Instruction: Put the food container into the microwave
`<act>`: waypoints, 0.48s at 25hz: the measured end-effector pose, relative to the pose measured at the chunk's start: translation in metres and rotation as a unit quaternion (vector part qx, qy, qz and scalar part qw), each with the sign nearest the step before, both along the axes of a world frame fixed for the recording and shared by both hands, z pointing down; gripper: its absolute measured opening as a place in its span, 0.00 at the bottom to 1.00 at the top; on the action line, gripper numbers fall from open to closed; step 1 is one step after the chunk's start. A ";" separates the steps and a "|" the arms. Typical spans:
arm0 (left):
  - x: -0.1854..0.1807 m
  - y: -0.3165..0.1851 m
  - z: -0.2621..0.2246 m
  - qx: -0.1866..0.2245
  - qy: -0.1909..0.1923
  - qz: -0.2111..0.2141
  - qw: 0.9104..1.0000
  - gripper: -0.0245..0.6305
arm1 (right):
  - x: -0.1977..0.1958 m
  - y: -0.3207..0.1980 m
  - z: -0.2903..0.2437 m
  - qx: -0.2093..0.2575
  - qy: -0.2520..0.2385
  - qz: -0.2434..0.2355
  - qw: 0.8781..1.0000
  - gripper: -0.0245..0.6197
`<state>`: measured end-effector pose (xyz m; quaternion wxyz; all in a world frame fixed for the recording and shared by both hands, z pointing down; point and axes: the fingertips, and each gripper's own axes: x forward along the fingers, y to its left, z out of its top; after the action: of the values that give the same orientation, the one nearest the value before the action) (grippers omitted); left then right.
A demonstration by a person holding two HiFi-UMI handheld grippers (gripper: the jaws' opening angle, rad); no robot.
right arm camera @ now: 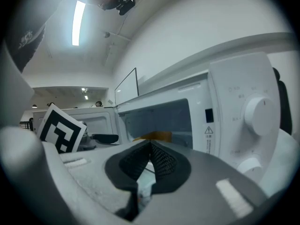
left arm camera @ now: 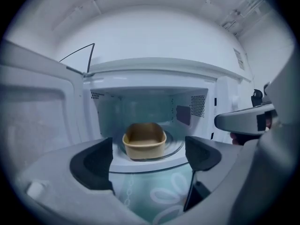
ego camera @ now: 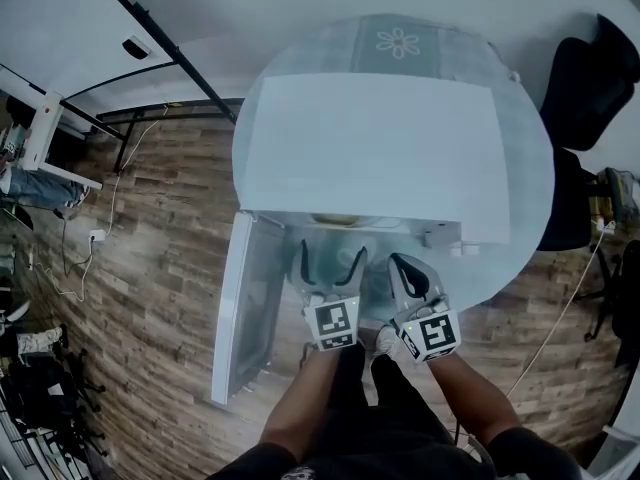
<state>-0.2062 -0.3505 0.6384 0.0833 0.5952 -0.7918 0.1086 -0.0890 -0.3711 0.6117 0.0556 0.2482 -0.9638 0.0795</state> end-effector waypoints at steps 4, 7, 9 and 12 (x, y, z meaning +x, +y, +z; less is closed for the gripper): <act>0.018 0.022 -0.033 0.009 -0.006 0.012 1.000 0.60 | 0.010 0.016 -0.027 0.005 -0.012 -0.009 1.000 0.04; 0.030 0.039 -0.057 0.019 -0.007 0.017 1.000 0.42 | 0.017 0.032 -0.049 0.005 -0.025 -0.018 1.000 0.04; 0.036 0.049 -0.071 0.021 -0.009 0.018 1.000 0.31 | 0.022 0.043 -0.060 0.007 -0.031 -0.025 0.999 0.04; 0.043 0.062 -0.088 0.023 -0.016 0.016 0.999 0.15 | 0.029 0.056 -0.065 0.007 -0.026 -0.033 0.999 0.04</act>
<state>-0.1629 -0.2883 0.5504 0.0548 0.6076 -0.7859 0.1011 -0.0599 -0.3146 0.5467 0.0319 0.2145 -0.9731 0.0777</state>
